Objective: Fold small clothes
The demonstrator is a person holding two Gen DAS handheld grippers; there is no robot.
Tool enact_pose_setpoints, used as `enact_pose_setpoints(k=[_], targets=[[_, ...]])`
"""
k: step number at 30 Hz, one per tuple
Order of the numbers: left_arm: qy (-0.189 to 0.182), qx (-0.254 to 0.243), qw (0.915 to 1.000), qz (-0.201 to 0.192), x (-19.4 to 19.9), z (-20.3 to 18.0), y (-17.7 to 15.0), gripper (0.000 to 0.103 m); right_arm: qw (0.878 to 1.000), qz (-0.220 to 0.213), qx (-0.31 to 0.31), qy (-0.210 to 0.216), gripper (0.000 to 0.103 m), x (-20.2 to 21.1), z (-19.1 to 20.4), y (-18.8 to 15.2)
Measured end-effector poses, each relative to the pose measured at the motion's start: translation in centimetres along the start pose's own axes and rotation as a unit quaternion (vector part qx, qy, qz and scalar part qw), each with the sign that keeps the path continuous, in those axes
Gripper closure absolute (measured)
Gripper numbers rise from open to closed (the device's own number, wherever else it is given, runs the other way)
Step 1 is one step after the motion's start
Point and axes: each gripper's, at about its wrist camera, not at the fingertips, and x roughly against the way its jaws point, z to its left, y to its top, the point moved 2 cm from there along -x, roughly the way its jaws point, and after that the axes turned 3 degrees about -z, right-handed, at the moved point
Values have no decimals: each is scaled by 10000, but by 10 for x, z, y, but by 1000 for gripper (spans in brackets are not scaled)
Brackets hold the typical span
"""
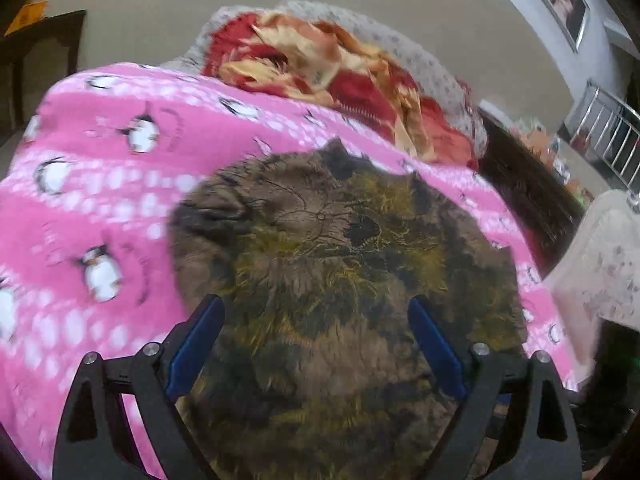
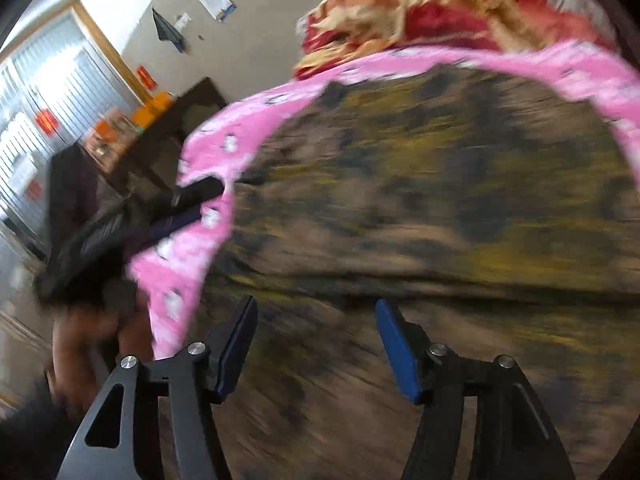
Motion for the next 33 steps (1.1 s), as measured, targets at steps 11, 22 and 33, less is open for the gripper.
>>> enact_pose_setpoints(k=[11,22,33], targets=[[-1082,463,9899,794,-58,23,0,54,9991,58,262,-325,28,-7,-24,-52],[-94,585,9979,249,-12,48,5,97,9995,59,269,-154,22,-8,-24,-51],[1115,-44,9928,-430,16,29,20,32,9924,-809,194,-907,24,57,-55,-7]])
